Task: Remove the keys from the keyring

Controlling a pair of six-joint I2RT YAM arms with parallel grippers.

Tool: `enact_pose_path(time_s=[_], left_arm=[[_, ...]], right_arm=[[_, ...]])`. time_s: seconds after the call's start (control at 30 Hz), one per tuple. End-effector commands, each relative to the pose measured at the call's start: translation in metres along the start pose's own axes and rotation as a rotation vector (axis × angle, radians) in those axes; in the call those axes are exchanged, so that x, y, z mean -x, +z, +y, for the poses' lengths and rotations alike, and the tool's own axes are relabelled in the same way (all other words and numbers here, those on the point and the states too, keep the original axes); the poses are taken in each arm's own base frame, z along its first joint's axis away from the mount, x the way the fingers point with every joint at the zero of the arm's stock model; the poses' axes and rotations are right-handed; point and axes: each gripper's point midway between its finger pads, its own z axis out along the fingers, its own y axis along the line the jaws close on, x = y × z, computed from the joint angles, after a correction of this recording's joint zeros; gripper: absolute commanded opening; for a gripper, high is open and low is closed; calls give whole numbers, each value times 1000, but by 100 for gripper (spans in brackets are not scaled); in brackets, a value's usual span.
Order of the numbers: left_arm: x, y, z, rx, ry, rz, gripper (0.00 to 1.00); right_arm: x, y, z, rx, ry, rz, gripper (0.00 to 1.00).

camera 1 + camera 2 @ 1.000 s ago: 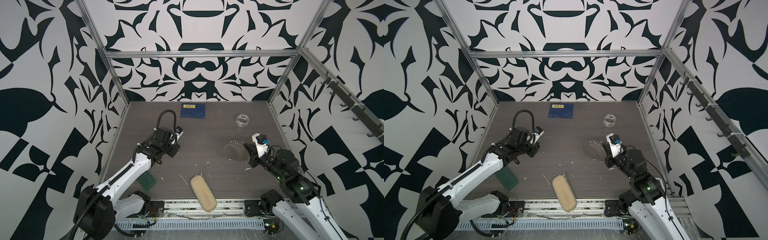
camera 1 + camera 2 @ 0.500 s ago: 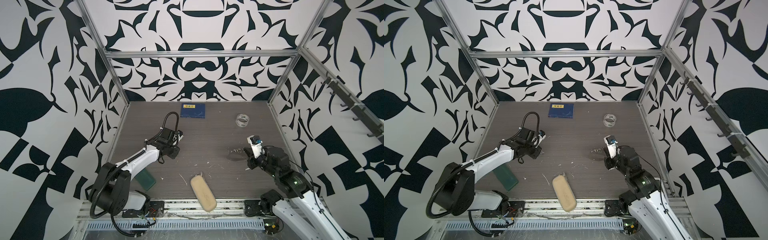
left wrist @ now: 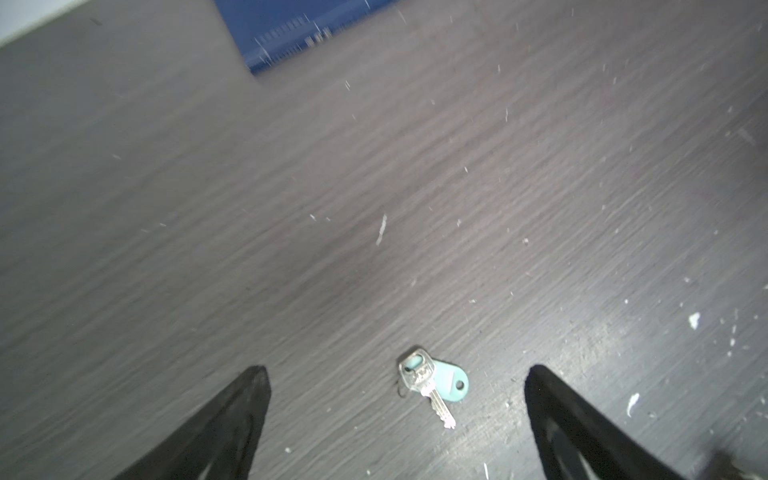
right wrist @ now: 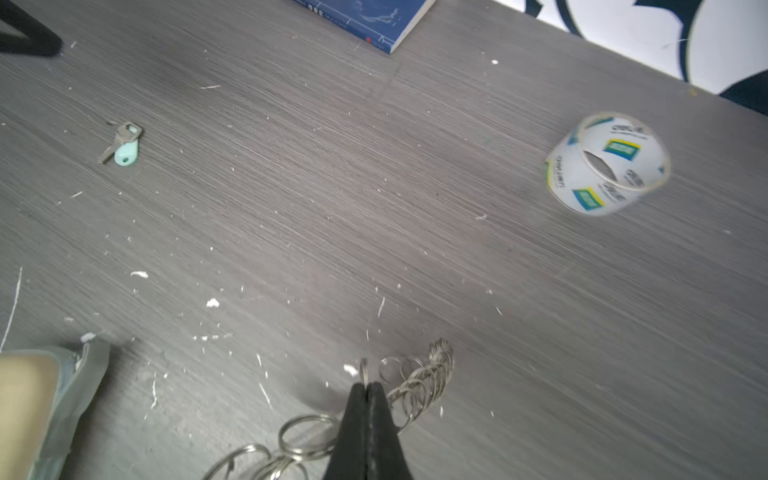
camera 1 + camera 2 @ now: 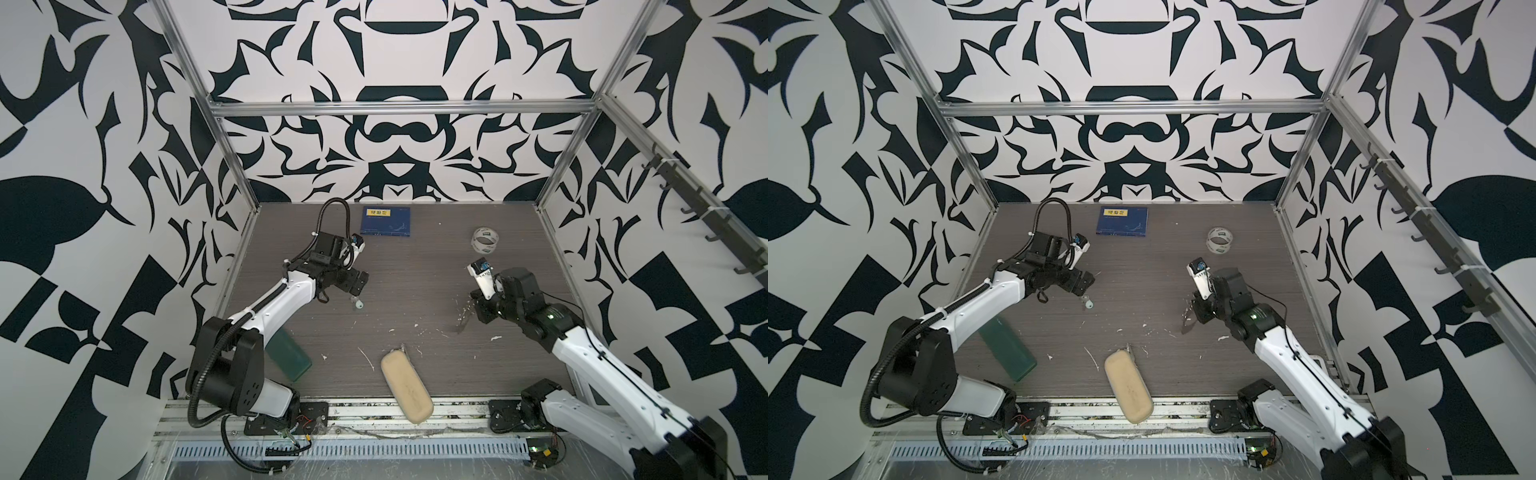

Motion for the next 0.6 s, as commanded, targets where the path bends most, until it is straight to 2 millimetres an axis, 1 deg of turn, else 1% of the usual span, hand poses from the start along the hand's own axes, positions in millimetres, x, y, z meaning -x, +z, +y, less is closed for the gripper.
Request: enact_pose_path(time_s=[0.0,0.1,0.17,0.2,0.23,0.3,0.33,0.37,0.4,0.43,0.47,0.5,0.53,0.57], left_arm=[[27,-20,14,52,-64,-139,99],[31,-31,26,122,-118,-197,99],[28,-36,34,175,-157,-220,99],[24,-37,41,217,-193,-226,99],[23,-46,45,243,-207,-244,99],[18,-52,49,275,-217,-254,99],[16,-56,51,289,-220,-265,99],[14,-60,53,300,-223,-276,99],[12,-65,56,314,-230,-293,100],[13,-72,60,323,-239,-319,99],[13,-77,64,331,-251,-340,99],[15,-84,67,334,-264,-372,99],[16,-90,70,339,-278,-402,99],[17,-96,74,345,-288,-426,100]], right_arm=[[31,21,2,34,-28,-18,0],[32,56,1,58,-22,65,0],[31,80,1,76,-11,101,0],[30,92,2,85,-4,122,0],[30,102,0,83,2,139,0],[33,113,0,90,8,146,0],[35,117,-1,90,9,149,3],[38,118,-1,88,8,153,14],[42,115,-3,80,4,155,31],[46,111,-5,66,-2,148,58],[49,106,-8,50,-6,138,78],[53,99,-11,27,-15,126,89],[58,89,-17,-1,-21,107,97],[61,81,-23,-26,-18,94,98]])
